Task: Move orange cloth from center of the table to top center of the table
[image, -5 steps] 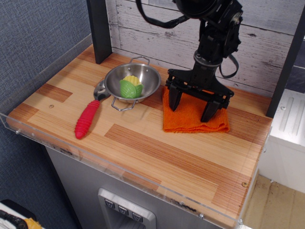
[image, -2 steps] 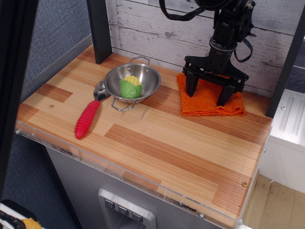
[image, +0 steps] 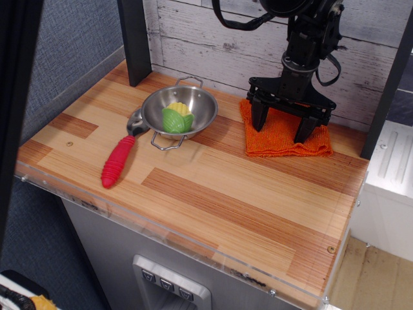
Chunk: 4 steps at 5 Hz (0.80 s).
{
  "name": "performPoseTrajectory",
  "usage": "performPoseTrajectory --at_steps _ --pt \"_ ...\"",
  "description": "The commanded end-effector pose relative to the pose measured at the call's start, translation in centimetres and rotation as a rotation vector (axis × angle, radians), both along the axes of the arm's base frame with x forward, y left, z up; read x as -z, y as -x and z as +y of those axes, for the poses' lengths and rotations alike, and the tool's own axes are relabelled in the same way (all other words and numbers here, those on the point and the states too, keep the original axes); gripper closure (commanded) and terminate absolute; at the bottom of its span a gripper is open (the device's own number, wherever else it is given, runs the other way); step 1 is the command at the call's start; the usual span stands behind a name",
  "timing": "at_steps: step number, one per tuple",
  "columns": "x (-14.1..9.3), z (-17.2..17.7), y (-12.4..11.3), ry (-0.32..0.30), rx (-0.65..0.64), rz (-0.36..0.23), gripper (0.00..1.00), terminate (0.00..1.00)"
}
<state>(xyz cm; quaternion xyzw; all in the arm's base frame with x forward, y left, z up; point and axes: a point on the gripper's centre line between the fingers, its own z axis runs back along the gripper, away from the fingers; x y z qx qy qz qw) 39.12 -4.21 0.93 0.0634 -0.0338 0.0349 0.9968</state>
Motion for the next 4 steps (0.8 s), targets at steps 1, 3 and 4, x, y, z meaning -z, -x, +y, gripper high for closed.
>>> performPoseTrajectory --at_steps 1,3,4 --pt "-4.7 -0.2 1.1 0.028 0.021 -0.070 0.00 0.00" --pt "-7.5 -0.4 1.6 0.016 0.002 -0.123 0.00 0.00" --pt "-8.6 -0.4 1.7 0.023 0.007 -0.149 0.00 0.00"
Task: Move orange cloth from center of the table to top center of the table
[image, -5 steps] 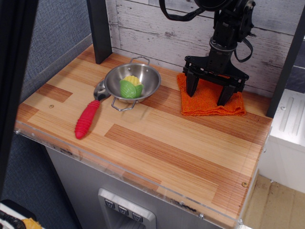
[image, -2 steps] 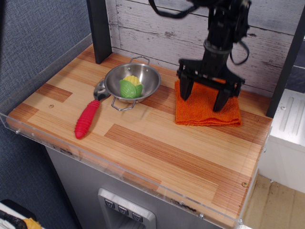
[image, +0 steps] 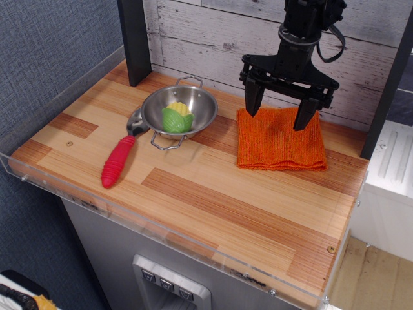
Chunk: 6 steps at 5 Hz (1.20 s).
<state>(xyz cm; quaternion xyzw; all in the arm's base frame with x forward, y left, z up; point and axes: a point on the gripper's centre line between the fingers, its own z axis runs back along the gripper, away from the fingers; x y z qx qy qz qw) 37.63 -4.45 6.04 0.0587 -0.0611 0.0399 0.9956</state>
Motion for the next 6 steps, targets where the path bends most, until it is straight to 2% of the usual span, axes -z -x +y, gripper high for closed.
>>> performPoseTrajectory --at_steps 1,3,4,5,6 --pt "-6.0 -0.1 0.6 0.021 0.002 -0.165 0.00 0.00" --pt "-9.5 0.3 2.3 0.026 -0.030 -0.270 0.00 0.00" --pt "-10.8 1.2 4.2 0.026 -0.056 -0.277 0.00 0.00" --pt "-10.6 2.1 7.4 -0.006 -0.097 -0.249 0.00 0.00" --pt "-10.0 2.1 8.1 -0.074 -0.098 -0.241 0.00 0.00"
